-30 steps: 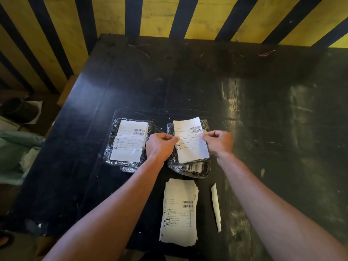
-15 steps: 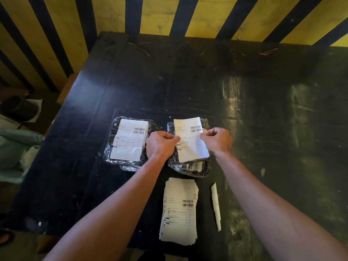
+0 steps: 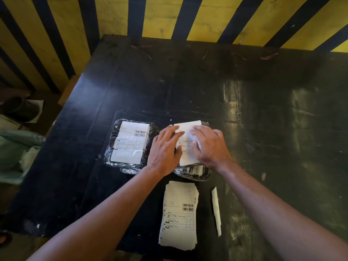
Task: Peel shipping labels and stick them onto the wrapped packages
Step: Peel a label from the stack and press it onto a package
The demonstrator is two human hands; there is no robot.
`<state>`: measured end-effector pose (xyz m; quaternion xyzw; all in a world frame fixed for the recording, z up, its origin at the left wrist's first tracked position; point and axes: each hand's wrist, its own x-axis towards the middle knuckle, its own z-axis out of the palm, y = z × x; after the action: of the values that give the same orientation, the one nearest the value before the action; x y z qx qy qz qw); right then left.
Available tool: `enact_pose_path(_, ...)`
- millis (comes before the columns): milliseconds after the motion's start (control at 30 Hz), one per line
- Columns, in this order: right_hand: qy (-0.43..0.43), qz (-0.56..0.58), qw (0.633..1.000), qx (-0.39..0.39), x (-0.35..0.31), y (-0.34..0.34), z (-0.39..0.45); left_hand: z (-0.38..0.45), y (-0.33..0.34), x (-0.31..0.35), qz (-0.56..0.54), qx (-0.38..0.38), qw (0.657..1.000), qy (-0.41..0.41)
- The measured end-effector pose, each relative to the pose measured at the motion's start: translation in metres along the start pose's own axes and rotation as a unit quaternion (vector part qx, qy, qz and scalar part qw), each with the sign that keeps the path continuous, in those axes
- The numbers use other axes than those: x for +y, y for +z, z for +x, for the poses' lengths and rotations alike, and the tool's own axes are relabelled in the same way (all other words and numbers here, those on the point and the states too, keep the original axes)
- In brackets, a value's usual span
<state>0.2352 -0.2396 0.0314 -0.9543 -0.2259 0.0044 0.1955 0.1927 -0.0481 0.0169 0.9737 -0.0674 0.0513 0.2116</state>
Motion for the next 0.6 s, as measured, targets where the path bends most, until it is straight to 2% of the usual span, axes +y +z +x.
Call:
enact_pose_path(100, -0.017, -0.019, 0.995, -0.098, -0.006, -0.001, 0.007, 0.008, 0.0, -0.007, 0.009, -0.099, 0.995, 0.012)
enact_pose_path(167, -0.014, -0.027, 0.992, -0.126, -0.008, -0.003, 0.014, 0.016, -0.004, -0.009, 0.02, -0.134, 0.991, 0.018)
enact_pose_path(333, -0.001, -0.034, 0.989, -0.146, -0.007, -0.007, 0.031, 0.038, -0.009, -0.003, 0.038, -0.167, 0.985, 0.009)
enact_pose_path(600, 0.071, -0.052, 0.975, -0.205, 0.012, -0.011, 0.039, 0.038, -0.009, -0.003, 0.059, -0.221, 0.974, -0.001)
